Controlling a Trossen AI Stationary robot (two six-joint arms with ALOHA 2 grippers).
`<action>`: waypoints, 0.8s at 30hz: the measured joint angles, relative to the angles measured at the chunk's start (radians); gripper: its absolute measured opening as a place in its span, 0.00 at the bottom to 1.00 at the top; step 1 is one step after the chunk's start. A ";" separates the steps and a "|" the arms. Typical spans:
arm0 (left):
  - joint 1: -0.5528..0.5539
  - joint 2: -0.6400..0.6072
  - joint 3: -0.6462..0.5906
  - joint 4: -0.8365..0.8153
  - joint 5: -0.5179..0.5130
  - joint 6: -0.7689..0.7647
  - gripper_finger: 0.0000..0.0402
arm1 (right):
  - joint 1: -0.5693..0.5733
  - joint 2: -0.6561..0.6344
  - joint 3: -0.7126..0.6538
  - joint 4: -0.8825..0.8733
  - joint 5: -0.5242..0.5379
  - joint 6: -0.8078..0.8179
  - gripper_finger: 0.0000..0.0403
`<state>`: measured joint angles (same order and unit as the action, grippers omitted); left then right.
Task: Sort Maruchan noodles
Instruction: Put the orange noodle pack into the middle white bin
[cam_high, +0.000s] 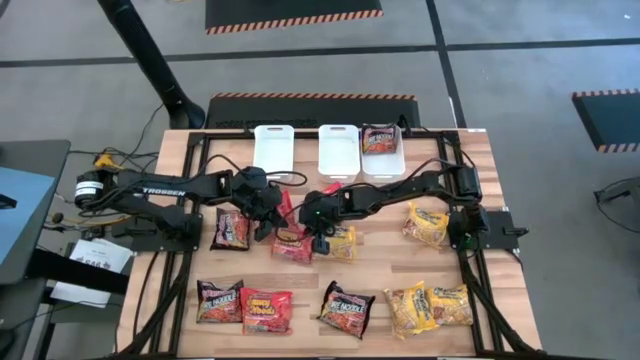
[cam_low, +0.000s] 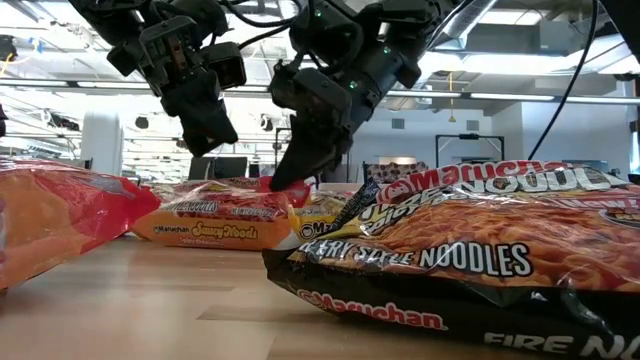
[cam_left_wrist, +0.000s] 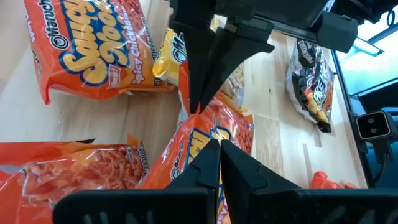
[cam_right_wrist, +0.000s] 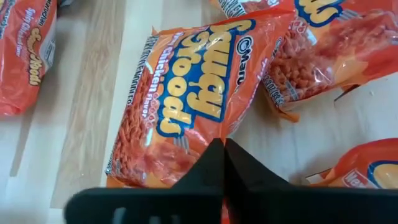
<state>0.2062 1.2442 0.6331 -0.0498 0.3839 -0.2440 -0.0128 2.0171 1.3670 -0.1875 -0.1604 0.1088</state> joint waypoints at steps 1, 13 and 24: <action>0.000 0.000 0.000 0.000 0.000 0.000 0.00 | 0.000 0.000 0.000 -0.001 0.000 0.005 0.03; 0.001 0.000 0.000 0.002 0.005 -0.041 0.00 | 0.020 -0.036 0.067 -0.094 0.001 0.022 0.01; 0.004 -0.096 0.000 0.048 0.008 -0.053 0.00 | 0.028 -0.043 0.200 -0.296 0.050 -0.012 0.01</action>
<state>0.2106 1.1482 0.6331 -0.0021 0.3920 -0.2965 0.0147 1.9743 1.5675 -0.4834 -0.1102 0.0967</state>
